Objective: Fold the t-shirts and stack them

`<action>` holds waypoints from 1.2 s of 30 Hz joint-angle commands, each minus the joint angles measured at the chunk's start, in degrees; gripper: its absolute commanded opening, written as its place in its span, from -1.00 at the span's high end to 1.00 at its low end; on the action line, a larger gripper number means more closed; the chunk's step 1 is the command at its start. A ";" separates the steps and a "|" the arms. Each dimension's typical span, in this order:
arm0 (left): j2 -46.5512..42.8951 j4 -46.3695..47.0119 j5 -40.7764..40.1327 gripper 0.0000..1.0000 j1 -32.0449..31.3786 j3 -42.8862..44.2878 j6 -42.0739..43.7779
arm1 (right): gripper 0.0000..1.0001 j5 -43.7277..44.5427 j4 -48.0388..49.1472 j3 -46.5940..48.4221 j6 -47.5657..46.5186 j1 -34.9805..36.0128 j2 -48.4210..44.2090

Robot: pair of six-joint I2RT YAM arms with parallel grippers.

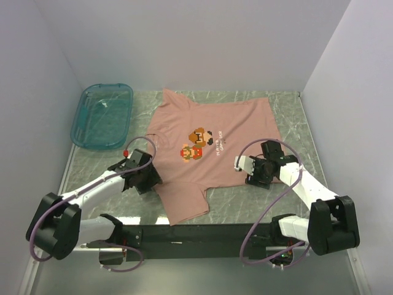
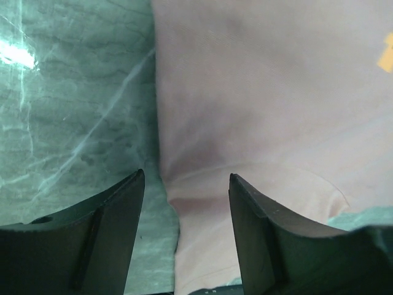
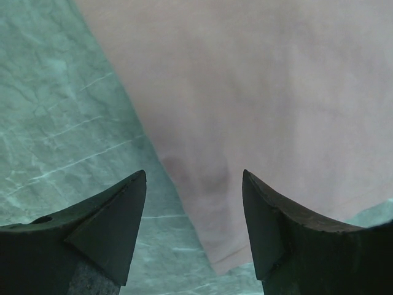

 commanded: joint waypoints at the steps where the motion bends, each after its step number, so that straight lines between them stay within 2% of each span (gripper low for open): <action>1: 2.45 3.54 -1.62 -0.25 -0.15 0.31 -1.62 | -0.40 -0.14 1.88 -2.22 -2.09 -0.48 -0.07; 8: 6.23 5.65 -1.36 -0.15 -0.24 1.02 -1.18 | -0.12 -0.07 3.81 -3.28 -1.30 -0.40 3.98; 12: 6.32 6.53 -1.19 -0.01 -0.24 0.40 -1.26 | 0.10 1.35 4.96 -3.72 -1.38 -0.48 5.82; 15: 6.50 6.88 -0.66 0.18 -0.24 0.40 -1.00 | 0.27 1.44 5.48 -3.98 -1.21 -0.57 6.18; 16: 6.58 7.06 -0.57 0.32 -0.24 0.40 -0.83 | 0.32 1.44 6.01 -4.07 -1.12 -0.57 6.09; 18: 6.76 7.23 -0.05 0.46 -0.24 0.49 -0.56 | 0.49 1.09 6.28 -4.34 -0.68 -0.57 6.18; 19: 6.76 7.23 0.13 0.65 -0.24 0.49 -0.39 | 0.55 0.91 6.19 -4.34 -0.59 -0.66 6.18; 20: 6.50 7.23 0.31 0.73 -0.24 0.57 -0.21 | 0.69 0.73 6.10 -4.25 -0.42 -0.57 6.26; 21: 6.32 7.15 1.00 0.80 -0.24 0.57 -0.12 | 0.75 0.30 6.01 -4.25 -0.33 -0.57 6.26; 22: 5.54 6.80 1.36 0.98 -0.24 0.57 -0.03 | 0.83 0.29 5.49 -4.42 -0.24 -0.57 6.18; 28: 1.32 4.16 9.25 0.99 -0.33 0.40 0.58 | 1.00 2.22 -0.82 -4.07 -1.38 -0.66 3.46; 36: -7.82 -8.21 16.21 0.99 -3.31 1.45 1.20 | 1.00 5.04 -16.73 -4.60 -9.11 -1.45 -11.30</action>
